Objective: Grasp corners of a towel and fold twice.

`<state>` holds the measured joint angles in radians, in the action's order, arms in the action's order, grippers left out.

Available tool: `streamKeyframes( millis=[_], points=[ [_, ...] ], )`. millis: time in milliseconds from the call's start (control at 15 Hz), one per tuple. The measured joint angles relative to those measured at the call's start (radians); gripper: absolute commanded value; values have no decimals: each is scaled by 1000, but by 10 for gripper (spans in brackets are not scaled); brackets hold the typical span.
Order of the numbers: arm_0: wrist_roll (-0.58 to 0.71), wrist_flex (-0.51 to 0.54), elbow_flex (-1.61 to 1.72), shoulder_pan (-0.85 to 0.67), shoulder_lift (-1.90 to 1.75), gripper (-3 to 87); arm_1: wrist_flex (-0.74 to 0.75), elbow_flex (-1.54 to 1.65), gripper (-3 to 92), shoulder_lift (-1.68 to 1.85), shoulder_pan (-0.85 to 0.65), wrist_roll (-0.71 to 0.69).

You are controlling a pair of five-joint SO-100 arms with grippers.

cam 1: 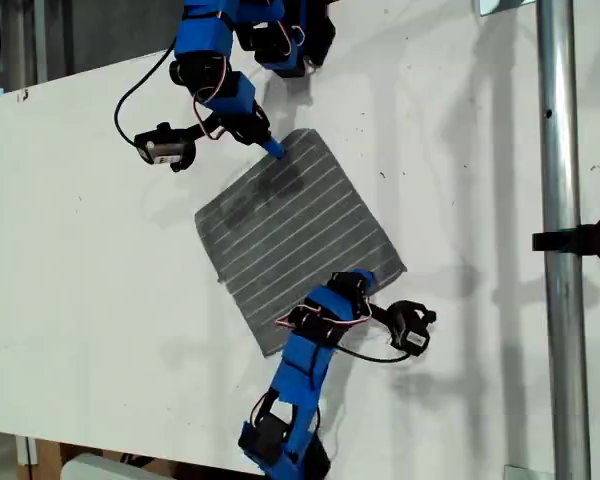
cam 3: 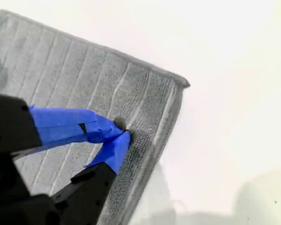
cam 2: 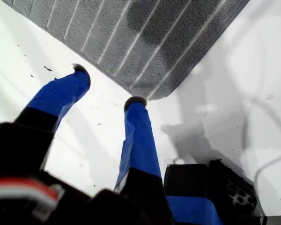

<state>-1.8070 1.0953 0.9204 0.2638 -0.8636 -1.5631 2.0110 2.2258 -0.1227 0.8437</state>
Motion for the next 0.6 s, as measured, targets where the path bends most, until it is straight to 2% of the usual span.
streamKeyframes(
  millis=[67,200,400,600],
  points=[
    [-18,-15,0,0,40,-29,15,8,143,0,0,6],
    [-43,-26,2,0,69,-29,123,100,-3,2,6,34],
    [-52,-26,2,0,69,-29,350,316,-3,0,5,60],
    [-58,-38,-2,2,97,-29,495,430,-3,-25,-8,87]
  ],
)
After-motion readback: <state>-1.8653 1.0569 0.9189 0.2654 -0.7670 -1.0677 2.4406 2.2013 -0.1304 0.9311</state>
